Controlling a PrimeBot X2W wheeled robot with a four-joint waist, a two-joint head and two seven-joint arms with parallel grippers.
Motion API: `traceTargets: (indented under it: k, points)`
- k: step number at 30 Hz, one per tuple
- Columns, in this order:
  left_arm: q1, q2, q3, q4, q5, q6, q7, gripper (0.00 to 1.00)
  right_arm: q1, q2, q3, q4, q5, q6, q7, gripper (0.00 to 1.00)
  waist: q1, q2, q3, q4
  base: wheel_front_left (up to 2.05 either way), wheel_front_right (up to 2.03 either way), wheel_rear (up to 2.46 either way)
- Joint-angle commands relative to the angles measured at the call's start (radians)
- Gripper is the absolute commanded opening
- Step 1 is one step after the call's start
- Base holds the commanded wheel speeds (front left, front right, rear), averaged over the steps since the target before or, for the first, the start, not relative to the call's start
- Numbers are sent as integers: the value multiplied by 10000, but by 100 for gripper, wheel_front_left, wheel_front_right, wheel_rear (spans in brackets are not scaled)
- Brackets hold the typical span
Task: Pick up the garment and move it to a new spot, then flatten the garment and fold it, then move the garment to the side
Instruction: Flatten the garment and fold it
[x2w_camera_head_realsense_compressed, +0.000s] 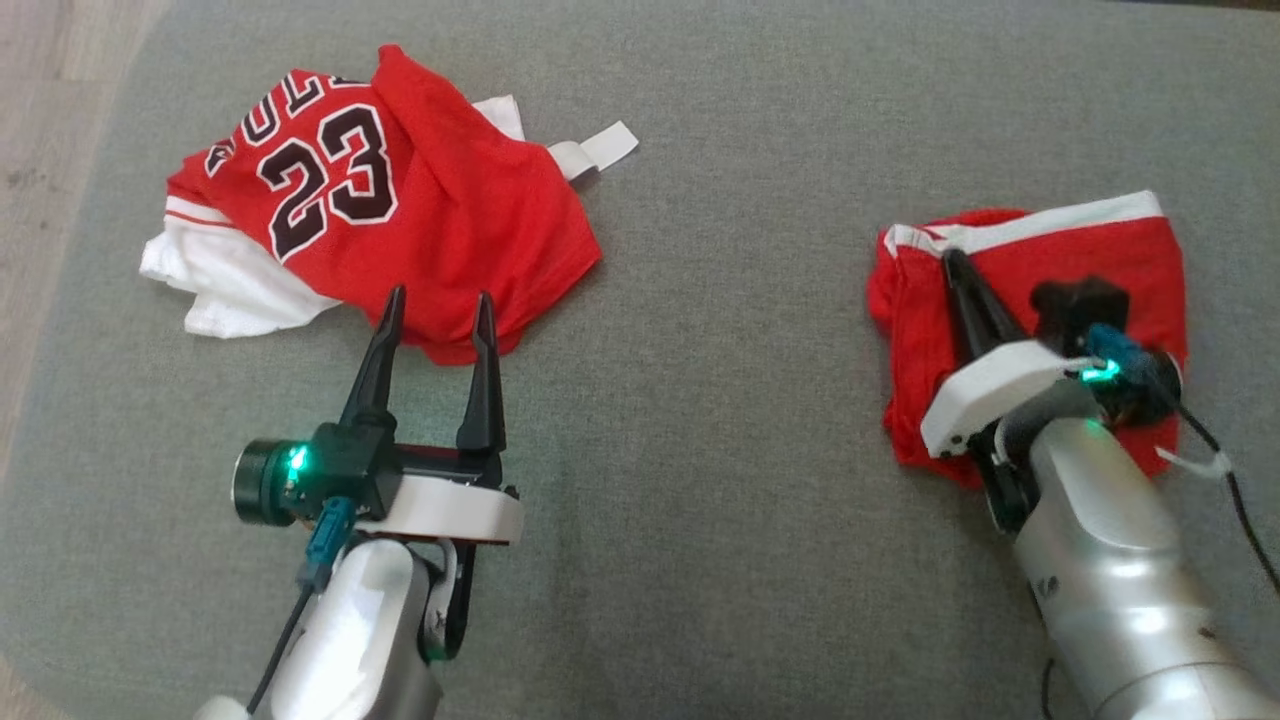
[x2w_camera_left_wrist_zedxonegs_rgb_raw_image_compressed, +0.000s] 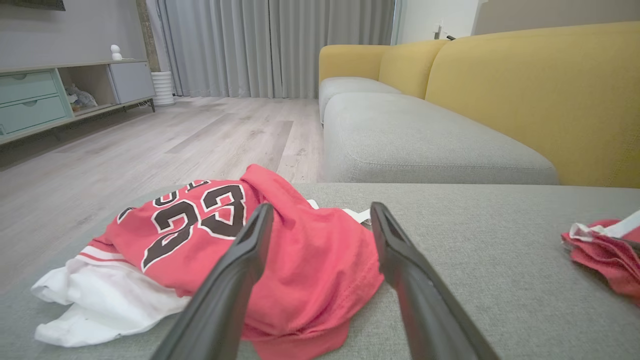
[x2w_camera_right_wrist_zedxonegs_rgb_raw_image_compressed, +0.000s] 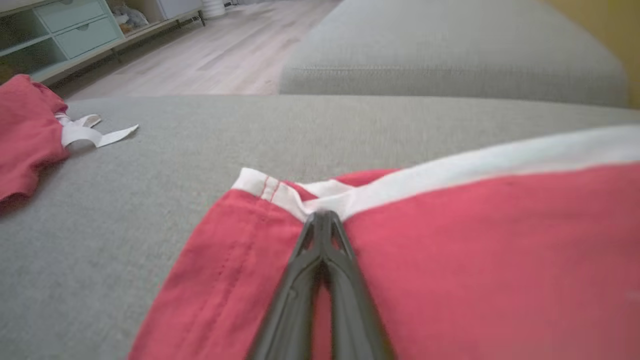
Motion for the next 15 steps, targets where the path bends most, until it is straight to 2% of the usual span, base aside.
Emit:
traceTargets:
  k: [1,6,13,14,15]
  points:
    - [-103,53,203,-265,-49,45,-51,100,-113,153,249,3,184,35,-69,0,0,0,-66,18,0,0,0]
    - [35,53,360,-215,11,44,-51,100,-164,134,359,-175,518,35,-170,0,0,0,-333,-108,0,0,0]
    - [378,53,618,-243,100,-3,-51,100,1062,-110,-306,-2576,896,35,-180,0,0,0,-984,-381,0,0,0]
    - [443,53,640,-231,106,-10,-51,100,1323,-153,-444,-2848,892,35,-181,15,0,0,-1082,-415,0,0,0]
    - [508,53,672,-218,113,-16,-51,100,1590,-181,-582,-3115,870,35,-181,71,0,0,-1196,-458,0,0,0]
